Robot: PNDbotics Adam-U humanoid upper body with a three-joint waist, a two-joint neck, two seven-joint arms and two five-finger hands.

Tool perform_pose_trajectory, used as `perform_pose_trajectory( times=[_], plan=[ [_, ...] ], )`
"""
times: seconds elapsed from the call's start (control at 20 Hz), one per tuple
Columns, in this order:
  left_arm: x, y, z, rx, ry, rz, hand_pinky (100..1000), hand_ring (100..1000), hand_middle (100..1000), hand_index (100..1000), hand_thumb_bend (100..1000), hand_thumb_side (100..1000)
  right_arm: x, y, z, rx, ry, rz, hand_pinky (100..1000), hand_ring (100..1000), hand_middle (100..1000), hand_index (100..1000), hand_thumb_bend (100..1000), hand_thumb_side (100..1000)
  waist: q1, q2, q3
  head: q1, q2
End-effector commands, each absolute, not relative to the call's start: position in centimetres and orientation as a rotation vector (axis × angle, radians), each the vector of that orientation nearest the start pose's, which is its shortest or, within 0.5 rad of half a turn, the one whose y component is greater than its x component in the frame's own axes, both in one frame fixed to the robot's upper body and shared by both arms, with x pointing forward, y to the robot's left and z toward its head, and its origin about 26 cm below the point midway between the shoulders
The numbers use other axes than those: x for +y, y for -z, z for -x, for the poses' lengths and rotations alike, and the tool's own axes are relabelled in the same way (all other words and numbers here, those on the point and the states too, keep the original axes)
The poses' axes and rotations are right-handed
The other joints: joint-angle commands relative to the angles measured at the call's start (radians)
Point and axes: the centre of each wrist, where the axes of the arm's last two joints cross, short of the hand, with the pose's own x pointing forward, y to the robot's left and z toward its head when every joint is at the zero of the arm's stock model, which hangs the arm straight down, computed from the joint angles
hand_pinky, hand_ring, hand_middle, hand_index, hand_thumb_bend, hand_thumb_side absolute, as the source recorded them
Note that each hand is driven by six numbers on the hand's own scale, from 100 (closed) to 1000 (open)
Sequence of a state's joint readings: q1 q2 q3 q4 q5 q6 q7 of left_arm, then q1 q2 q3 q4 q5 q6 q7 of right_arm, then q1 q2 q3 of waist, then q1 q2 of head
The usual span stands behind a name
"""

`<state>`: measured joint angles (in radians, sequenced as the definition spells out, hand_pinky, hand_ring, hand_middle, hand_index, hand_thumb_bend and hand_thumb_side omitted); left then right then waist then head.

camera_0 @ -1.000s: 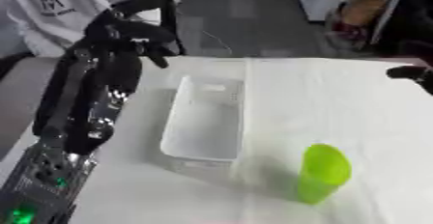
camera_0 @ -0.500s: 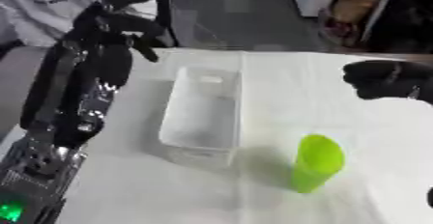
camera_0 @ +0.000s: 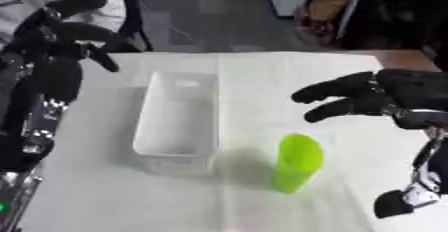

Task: Pick up objects on the table and place them in the box.

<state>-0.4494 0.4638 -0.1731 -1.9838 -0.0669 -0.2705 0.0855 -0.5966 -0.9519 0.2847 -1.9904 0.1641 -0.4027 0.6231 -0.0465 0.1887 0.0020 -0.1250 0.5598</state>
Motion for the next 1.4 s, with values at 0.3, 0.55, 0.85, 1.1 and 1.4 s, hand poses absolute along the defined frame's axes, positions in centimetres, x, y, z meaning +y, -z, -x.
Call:
perform_pose_trajectory(
  times=[0.3,0.55,0.85,1.1,1.4],
  plan=[
    [22.6,-23.7,-30.5,3.422,-0.922,0.175,490,663,868,738,245,815,-25.6,-31.6,-29.7,2.128,2.544,-0.529,870,928,1000,957,616,772,0.004,-0.014,0.001,0.004,-0.010],
    [22.5,-23.9,-30.5,3.419,-0.916,0.164,491,663,869,738,245,814,-24.8,-32.2,-29.7,2.097,2.577,-0.569,876,928,1000,953,626,769,0.000,-0.011,0.008,0.017,-0.012],
    [22.2,-24.2,-30.6,3.413,-0.901,0.140,493,664,869,738,247,812,-23.9,-32.6,-29.9,2.084,2.618,-0.608,881,931,1000,955,622,768,-0.004,-0.007,0.020,0.035,-0.014],
    [22.0,-24.5,-30.6,3.409,-0.890,0.121,494,665,869,738,248,810,-23.9,-32.4,-31.1,2.105,2.647,-0.629,883,931,1000,955,617,761,-0.008,-0.005,0.029,0.049,-0.020],
    [21.8,-24.8,-30.7,3.405,-0.883,0.107,495,665,869,738,249,809,-24.1,-32.1,-32.3,2.085,2.690,-0.669,882,927,994,952,617,752,-0.012,-0.005,0.036,0.054,-0.024]
  ],
)
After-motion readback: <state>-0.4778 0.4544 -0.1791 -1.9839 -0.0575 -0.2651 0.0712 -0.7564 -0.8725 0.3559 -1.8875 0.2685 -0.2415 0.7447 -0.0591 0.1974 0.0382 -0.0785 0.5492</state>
